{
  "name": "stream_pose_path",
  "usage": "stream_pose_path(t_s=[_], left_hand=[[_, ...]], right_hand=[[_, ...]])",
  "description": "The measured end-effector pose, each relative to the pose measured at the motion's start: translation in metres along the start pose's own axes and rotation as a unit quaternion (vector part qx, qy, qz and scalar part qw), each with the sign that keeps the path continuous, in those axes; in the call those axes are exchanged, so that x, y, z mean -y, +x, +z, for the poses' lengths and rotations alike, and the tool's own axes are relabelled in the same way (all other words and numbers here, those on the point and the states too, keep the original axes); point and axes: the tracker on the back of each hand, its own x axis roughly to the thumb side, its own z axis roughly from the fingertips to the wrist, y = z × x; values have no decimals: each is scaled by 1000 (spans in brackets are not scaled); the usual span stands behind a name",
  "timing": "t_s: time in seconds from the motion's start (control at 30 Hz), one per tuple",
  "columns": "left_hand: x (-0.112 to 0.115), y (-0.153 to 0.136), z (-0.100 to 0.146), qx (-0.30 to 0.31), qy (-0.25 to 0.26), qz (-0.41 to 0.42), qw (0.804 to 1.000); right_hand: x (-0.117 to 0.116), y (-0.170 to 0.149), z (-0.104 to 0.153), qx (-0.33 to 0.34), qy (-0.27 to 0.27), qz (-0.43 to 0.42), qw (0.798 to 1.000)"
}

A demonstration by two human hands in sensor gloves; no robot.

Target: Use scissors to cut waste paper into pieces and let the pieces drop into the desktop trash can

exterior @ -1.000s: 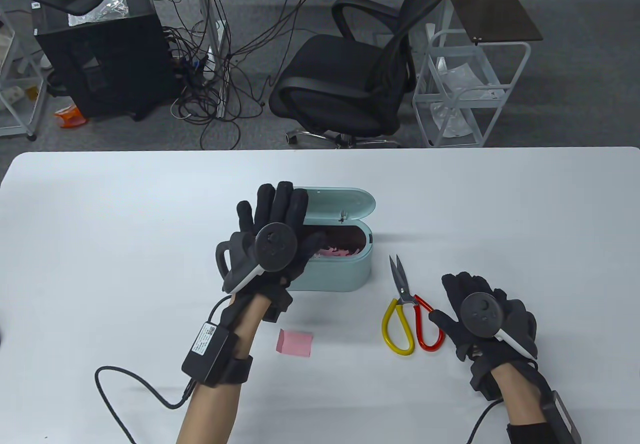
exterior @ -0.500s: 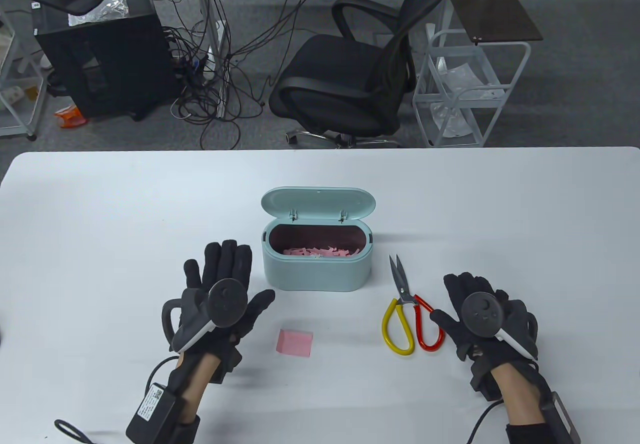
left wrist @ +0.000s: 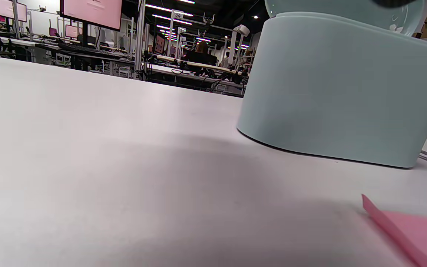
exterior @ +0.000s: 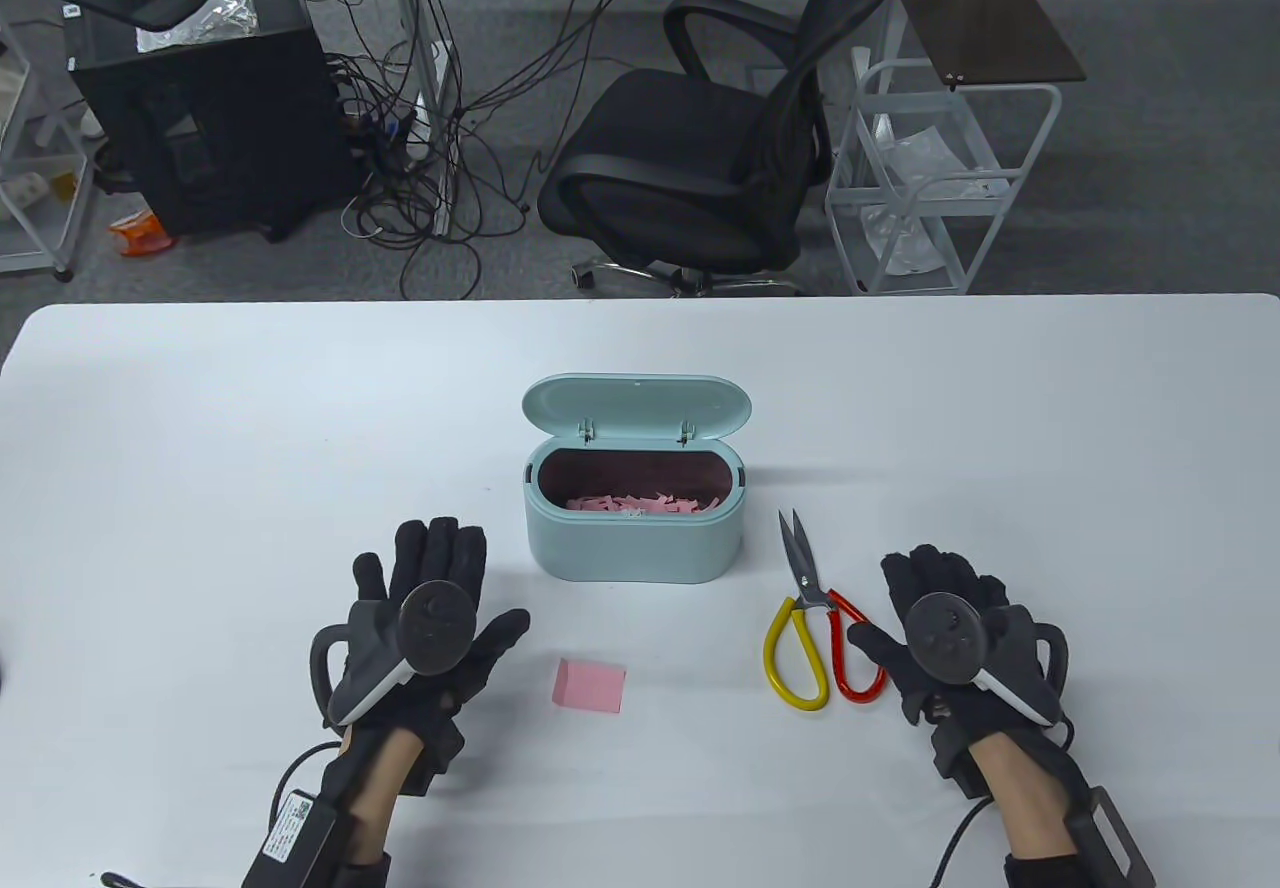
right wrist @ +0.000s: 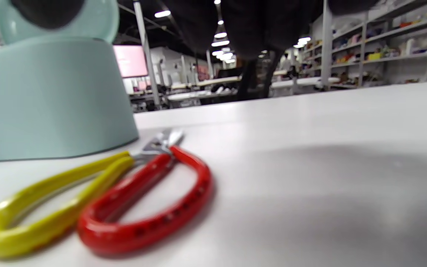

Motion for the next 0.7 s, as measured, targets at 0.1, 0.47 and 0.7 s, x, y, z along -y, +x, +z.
stream_pose_path(t_s=[0.1, 0.47, 0.7], left_hand=[[-1, -3, 1, -5, 4, 3, 1000], [-3, -3, 1, 0, 2, 5, 1000], [-3, 2, 1, 10, 0, -1, 1000]], right_hand=[[0, 16, -2, 3, 13, 19, 1000], [-31, 73, -27, -114, 157, 200, 960], [-56, 93, -46, -185, 218, 278, 917]])
